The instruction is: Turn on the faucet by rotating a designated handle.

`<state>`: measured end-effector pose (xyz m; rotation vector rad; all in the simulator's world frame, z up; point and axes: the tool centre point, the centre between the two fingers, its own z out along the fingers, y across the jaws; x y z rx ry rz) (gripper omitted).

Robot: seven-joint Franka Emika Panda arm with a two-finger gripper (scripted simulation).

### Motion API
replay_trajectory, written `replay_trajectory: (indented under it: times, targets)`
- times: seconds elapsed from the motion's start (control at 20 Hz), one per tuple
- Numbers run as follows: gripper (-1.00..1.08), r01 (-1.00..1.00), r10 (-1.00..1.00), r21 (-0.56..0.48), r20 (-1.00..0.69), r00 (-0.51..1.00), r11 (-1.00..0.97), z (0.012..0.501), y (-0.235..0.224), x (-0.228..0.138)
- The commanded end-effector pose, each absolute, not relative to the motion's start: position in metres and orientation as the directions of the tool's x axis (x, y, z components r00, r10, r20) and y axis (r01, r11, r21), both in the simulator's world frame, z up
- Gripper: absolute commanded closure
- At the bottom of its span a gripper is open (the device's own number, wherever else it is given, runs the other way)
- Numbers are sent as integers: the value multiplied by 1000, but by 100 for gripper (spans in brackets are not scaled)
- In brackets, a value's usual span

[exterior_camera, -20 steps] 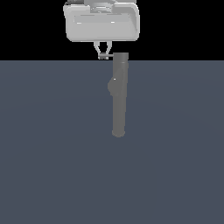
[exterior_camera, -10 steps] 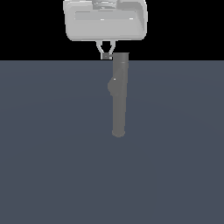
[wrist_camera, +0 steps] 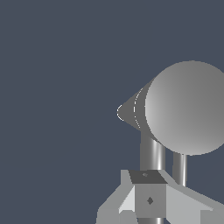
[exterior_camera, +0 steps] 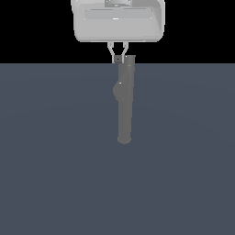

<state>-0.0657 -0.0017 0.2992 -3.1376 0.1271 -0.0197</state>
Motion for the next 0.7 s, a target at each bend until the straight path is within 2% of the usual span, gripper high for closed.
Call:
replay_trajectory:
  times: [0.0,0.05,0.1,0.65]
  targets:
    - [108,-107,-107,0,1,994,-994,300,-26,-79]
    - [108,-107,-107,0,1,994,-994,300,-26,-79]
    - [108,-75,-75,-1,9,997,-997,299,-6,-71]
    - [108,-105,-105,0,0,994,-994,300,-71,-61]
